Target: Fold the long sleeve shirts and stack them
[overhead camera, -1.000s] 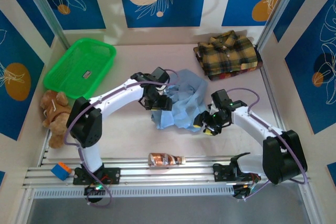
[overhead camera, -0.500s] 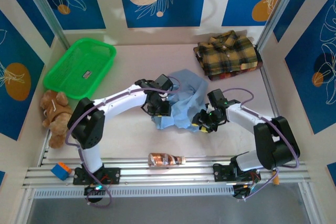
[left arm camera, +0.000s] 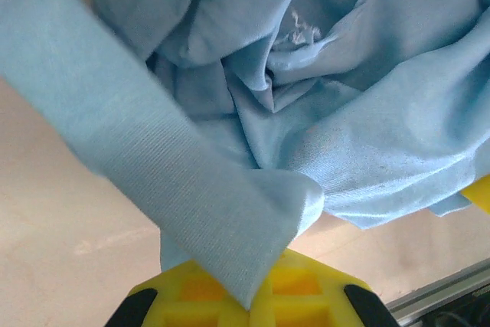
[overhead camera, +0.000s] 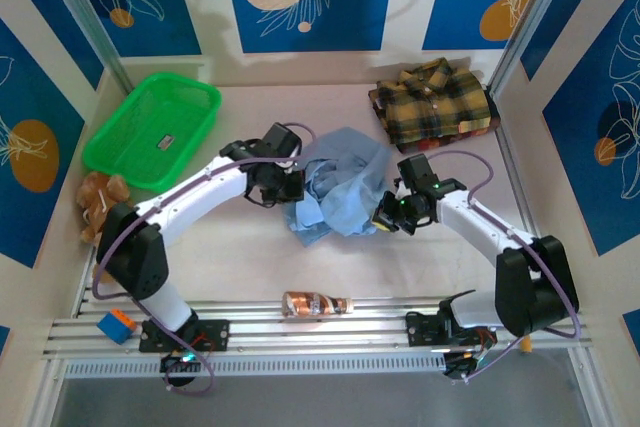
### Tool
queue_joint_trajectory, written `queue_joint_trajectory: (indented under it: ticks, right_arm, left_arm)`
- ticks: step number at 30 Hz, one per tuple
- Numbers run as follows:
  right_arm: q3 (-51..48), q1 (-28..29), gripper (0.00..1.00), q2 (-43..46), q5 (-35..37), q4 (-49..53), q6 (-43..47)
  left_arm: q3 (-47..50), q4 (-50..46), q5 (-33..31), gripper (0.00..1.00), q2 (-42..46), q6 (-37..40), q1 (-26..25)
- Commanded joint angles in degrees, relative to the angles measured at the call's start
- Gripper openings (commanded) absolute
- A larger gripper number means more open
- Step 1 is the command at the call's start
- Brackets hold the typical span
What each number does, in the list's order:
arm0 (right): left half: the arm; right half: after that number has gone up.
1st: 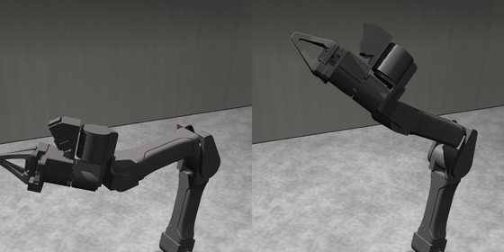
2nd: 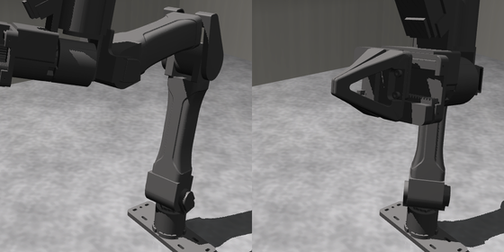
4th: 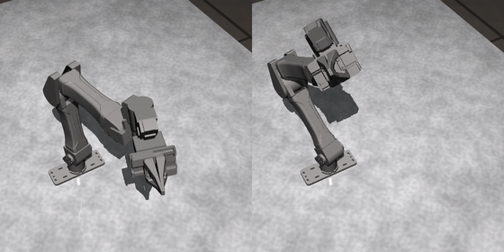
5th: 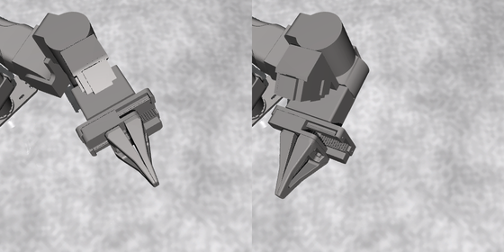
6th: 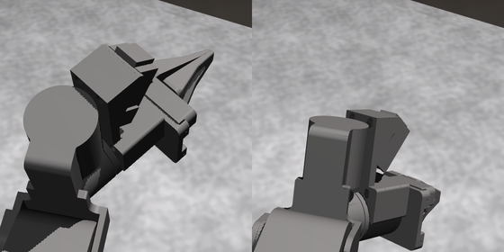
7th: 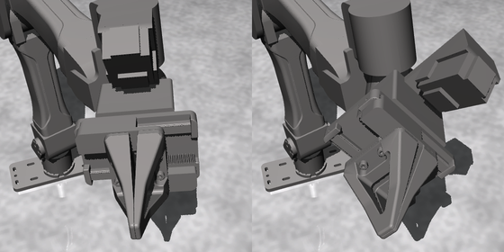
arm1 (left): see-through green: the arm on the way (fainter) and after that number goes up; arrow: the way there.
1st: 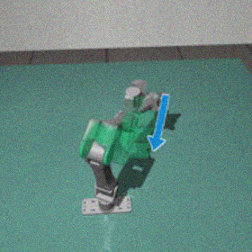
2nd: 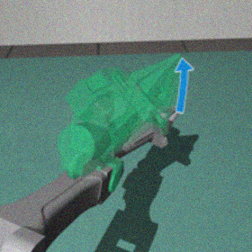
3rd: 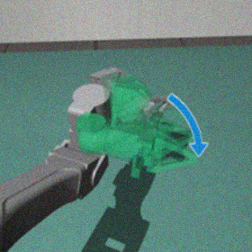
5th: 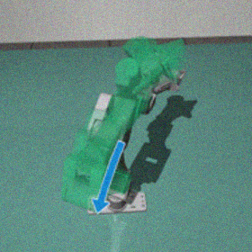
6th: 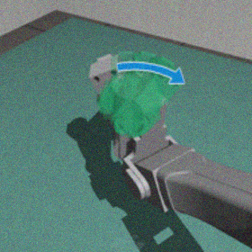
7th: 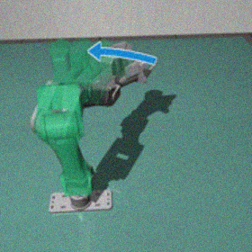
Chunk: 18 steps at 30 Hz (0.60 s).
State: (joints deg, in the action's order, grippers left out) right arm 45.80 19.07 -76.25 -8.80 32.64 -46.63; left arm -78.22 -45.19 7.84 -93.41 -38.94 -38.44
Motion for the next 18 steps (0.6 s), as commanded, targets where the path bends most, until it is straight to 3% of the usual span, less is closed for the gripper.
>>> queue_joint_trajectory:
  ticks: [1,9,18]
  right_arm:
    - [6.6,-4.3,0.00,6.5,-0.4,11.1,2.5]
    - [19.6,-13.7,0.00,9.1,-4.6,20.6,8.6]
    - [37.4,-22.9,0.00,2.6,-11.1,25.2,14.9]
  left_arm:
    - [-3.1,-1.9,0.0,0.00,5.2,1.8,4.6]
    - [-11.1,-4.6,0.5,0.00,11.0,4.2,15.5]
    - [-28.9,-8.8,0.0,0.00,8.4,9.3,23.9]
